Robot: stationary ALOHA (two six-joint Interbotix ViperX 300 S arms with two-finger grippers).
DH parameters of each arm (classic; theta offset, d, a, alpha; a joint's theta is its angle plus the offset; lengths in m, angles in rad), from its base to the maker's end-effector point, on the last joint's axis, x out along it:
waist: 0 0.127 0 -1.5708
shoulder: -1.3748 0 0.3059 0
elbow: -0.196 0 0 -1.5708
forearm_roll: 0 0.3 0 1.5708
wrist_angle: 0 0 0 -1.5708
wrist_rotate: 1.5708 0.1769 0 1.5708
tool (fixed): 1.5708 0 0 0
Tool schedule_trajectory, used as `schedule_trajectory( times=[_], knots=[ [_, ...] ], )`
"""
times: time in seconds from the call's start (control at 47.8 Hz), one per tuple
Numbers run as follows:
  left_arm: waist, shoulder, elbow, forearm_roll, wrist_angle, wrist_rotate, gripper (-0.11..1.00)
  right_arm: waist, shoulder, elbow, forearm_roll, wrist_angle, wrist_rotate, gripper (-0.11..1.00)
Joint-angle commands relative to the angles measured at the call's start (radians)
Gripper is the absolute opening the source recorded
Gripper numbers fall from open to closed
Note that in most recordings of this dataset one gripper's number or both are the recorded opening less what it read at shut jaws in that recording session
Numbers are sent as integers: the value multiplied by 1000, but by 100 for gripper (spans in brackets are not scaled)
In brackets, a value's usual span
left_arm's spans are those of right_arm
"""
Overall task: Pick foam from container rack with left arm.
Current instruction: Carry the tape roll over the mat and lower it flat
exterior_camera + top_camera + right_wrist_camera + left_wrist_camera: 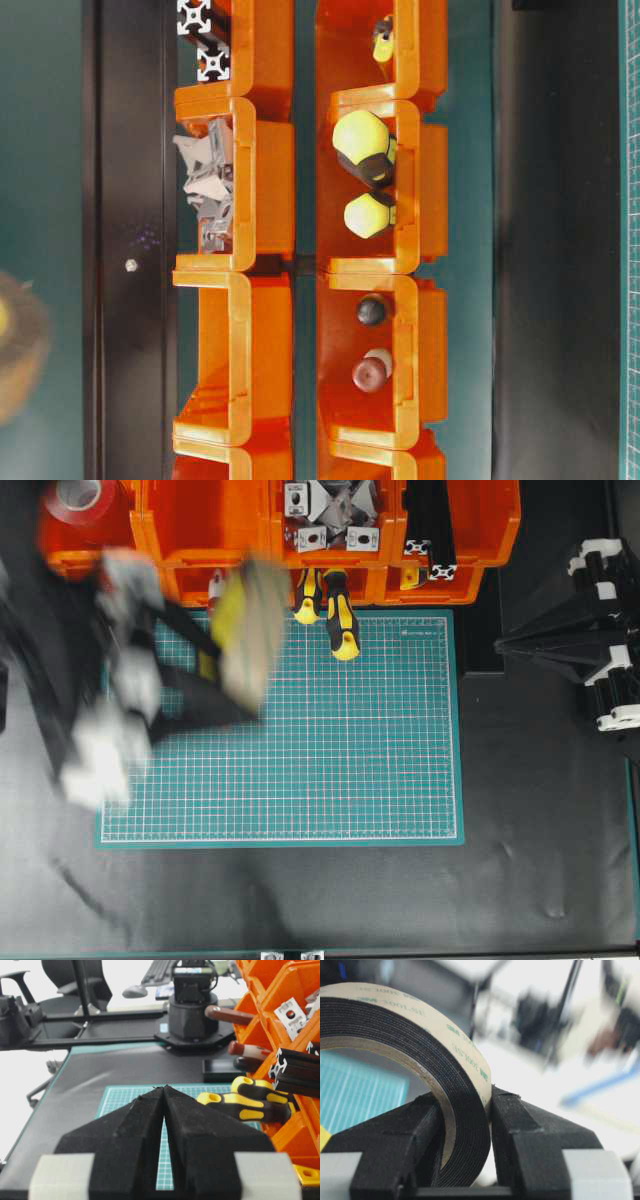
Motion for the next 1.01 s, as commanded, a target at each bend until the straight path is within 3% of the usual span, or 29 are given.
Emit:
schedule_trajectory(
  times=[0.0,0.209,0.524,0.984],
  knots=[
    [-60,44,-14,5,43,77,25,2,-3,-38,3,-18,3,-1],
    [-123,183,-18,5,176,224,25,2,-25,-46,3,-12,3,-1],
    [-112,314,-20,12,456,339,25,2,-41,-51,3,2,3,-1],
    [-55,357,-25,15,431,377,25,2,-49,-55,3,2,3,-1]
  ],
)
